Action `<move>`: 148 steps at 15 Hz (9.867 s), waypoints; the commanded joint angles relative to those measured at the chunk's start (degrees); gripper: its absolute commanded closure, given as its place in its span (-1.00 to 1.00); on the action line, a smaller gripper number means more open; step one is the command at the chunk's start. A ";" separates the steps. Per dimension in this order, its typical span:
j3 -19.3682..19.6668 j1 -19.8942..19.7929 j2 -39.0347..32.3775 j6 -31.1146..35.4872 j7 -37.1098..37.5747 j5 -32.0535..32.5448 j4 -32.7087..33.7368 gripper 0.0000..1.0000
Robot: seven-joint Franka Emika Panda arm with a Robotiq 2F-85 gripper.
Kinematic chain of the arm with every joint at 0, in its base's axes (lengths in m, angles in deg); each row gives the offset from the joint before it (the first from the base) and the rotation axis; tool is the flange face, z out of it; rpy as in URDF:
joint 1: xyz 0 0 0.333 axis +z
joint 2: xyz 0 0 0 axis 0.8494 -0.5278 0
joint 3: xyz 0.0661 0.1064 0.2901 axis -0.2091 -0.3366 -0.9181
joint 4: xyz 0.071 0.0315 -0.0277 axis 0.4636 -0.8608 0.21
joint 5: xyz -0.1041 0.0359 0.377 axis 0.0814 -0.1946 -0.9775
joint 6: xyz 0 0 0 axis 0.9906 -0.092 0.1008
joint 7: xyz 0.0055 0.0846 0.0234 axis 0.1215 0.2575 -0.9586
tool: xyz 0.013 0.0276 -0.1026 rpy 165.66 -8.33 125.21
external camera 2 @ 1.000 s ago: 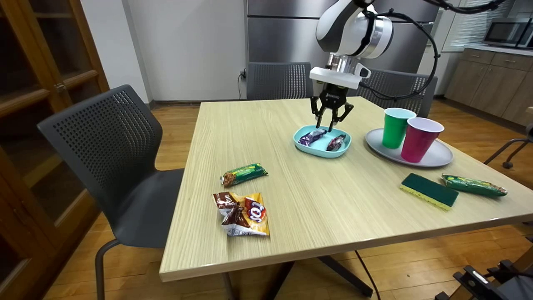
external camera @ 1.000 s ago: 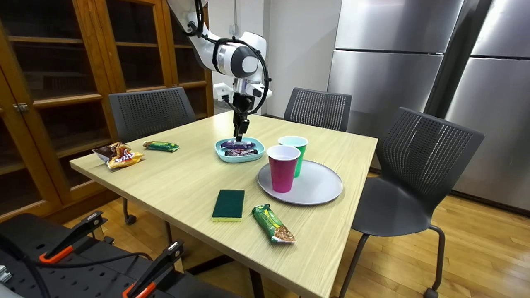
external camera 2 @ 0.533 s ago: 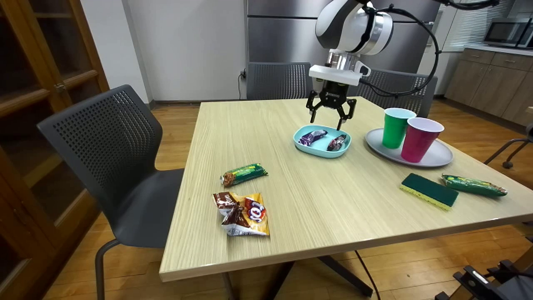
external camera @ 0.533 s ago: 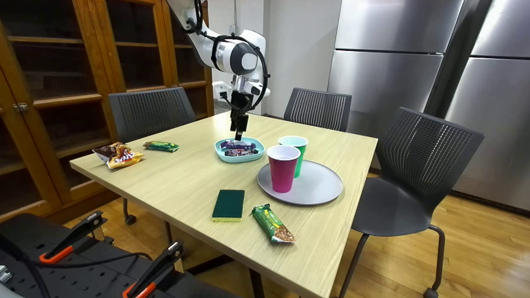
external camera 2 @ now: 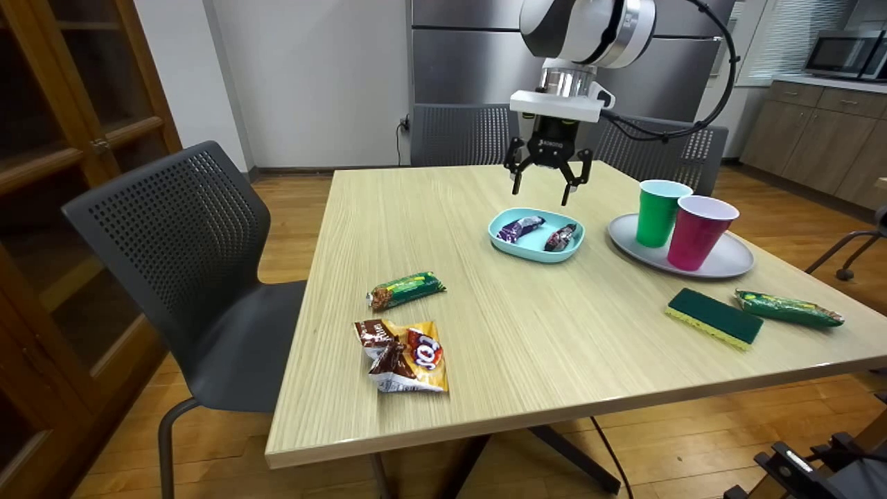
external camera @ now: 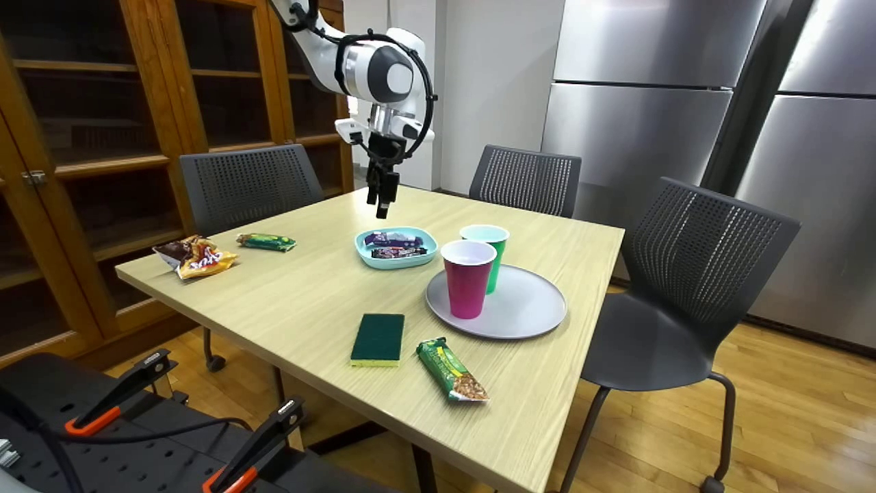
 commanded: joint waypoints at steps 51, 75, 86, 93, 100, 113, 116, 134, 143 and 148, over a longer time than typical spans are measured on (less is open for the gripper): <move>-4.81 19.82 -8.90 9.59 49.48 6.80 3.88 -1.00; -5.14 19.82 -14.26 9.22 49.16 7.25 10.28 0.47; -6.10 17.20 -4.68 1.98 43.25 7.55 4.31 0.77; -5.69 10.39 2.65 2.98 35.54 6.88 0.02 0.77; -4.62 3.52 5.25 3.53 28.79 5.04 -2.10 0.77; -2.37 -2.49 2.14 0.76 13.40 5.06 -0.71 0.77; -1.48 -2.32 -0.03 0.82 12.72 5.44 0.63 0.77; -0.77 -1.43 -7.15 2.18 13.85 5.03 7.71 -0.02; -0.79 -0.77 -2.01 1.97 13.93 4.92 3.25 -1.00; -0.96 -0.82 3.12 2.50 11.55 5.70 -1.91 -1.00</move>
